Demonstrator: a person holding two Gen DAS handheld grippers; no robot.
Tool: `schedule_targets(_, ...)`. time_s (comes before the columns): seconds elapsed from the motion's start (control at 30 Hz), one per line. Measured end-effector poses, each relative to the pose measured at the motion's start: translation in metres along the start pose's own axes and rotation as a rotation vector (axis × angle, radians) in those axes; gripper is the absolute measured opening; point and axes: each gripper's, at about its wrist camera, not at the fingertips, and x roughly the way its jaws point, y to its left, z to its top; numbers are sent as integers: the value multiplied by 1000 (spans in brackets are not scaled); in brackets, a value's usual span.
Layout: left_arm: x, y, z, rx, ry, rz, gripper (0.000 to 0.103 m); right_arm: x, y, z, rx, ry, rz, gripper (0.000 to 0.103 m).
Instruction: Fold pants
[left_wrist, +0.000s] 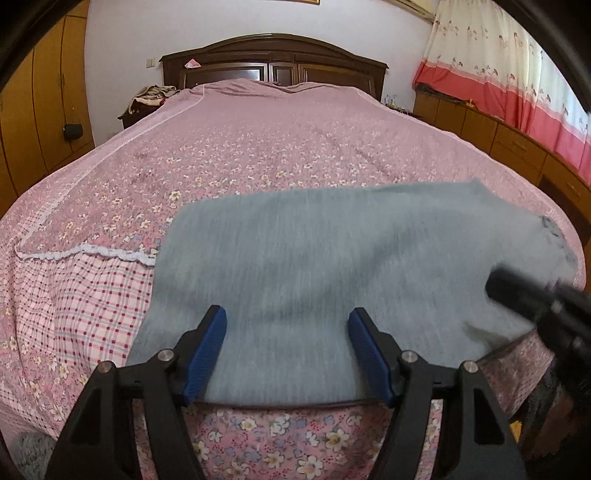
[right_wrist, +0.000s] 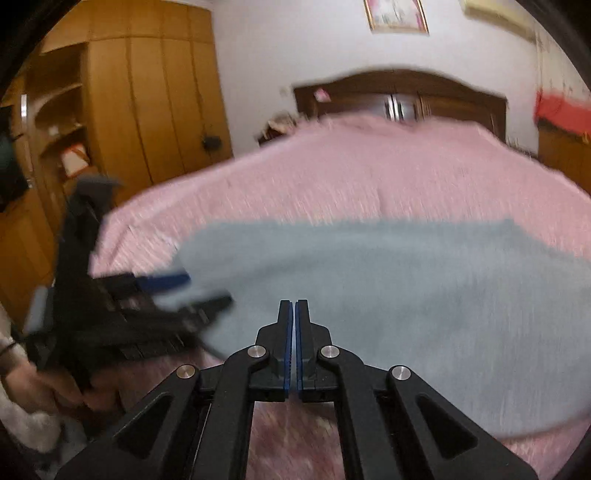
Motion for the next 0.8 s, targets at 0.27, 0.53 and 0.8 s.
schedule_targets(0.27, -14, 5, -7, -20, -50, 6, 72, 9, -27, -45, 152, 77, 7, 2)
schedule_targets(0.53, -26, -6, -3, 16, -135, -57, 72, -4, -32, -44, 76, 22, -75, 2)
schedule_targets(0.8, -20, -8, -14, 10, -128, -48, 72, -94, -134, 15, 264, -178, -114, 3)
